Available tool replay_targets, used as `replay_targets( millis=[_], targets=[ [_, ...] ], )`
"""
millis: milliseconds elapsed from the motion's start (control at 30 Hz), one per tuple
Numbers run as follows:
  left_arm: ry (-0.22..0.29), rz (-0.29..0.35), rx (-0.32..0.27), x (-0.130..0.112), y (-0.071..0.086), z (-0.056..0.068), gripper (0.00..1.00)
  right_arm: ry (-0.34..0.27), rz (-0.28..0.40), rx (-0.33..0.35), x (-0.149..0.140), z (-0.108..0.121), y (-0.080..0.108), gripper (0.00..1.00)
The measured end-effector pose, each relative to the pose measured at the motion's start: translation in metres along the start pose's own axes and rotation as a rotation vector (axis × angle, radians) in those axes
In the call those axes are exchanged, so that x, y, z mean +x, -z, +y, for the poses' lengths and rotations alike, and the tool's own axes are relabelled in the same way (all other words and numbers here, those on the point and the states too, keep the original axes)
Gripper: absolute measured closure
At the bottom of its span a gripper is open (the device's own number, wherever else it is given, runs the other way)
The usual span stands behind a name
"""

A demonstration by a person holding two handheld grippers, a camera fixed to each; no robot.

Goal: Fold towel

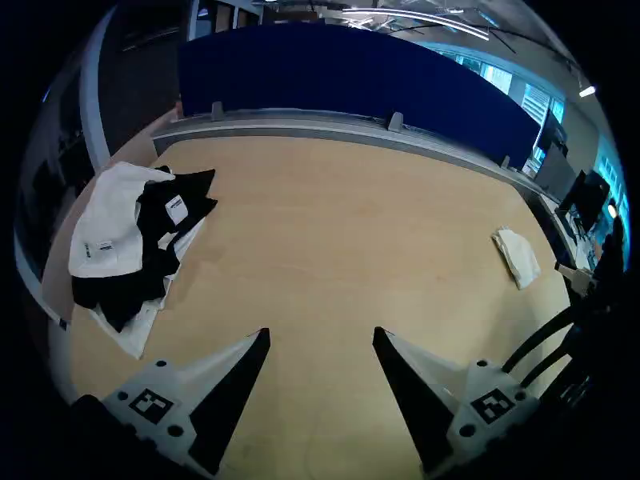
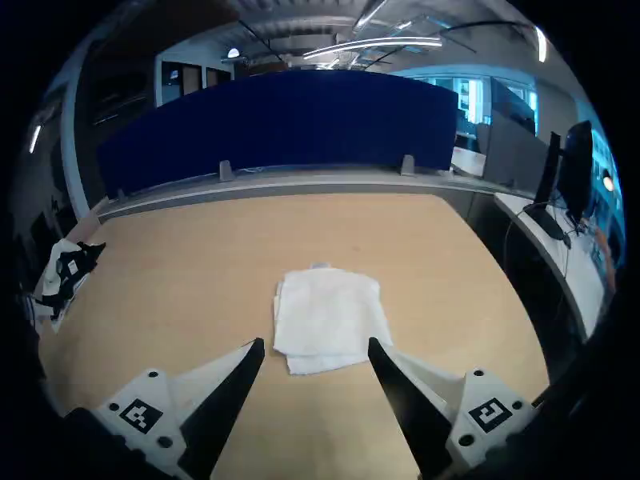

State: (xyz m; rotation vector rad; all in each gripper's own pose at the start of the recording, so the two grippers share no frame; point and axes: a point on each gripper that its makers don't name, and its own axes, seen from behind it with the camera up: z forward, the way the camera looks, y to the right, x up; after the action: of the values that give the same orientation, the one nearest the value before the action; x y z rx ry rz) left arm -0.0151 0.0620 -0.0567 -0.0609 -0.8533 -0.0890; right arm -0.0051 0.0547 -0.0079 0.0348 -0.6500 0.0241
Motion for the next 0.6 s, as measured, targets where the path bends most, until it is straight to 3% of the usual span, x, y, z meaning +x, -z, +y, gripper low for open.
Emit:
replay_targets(
  millis=[600],
  targets=[
    [0.009, 0.033, -0.013, 0.009, -0.004, 0.001, 0.04, 0.015, 0.010, 0.016, 0.000, -0.017, 0.006, 0.00]
  ],
)
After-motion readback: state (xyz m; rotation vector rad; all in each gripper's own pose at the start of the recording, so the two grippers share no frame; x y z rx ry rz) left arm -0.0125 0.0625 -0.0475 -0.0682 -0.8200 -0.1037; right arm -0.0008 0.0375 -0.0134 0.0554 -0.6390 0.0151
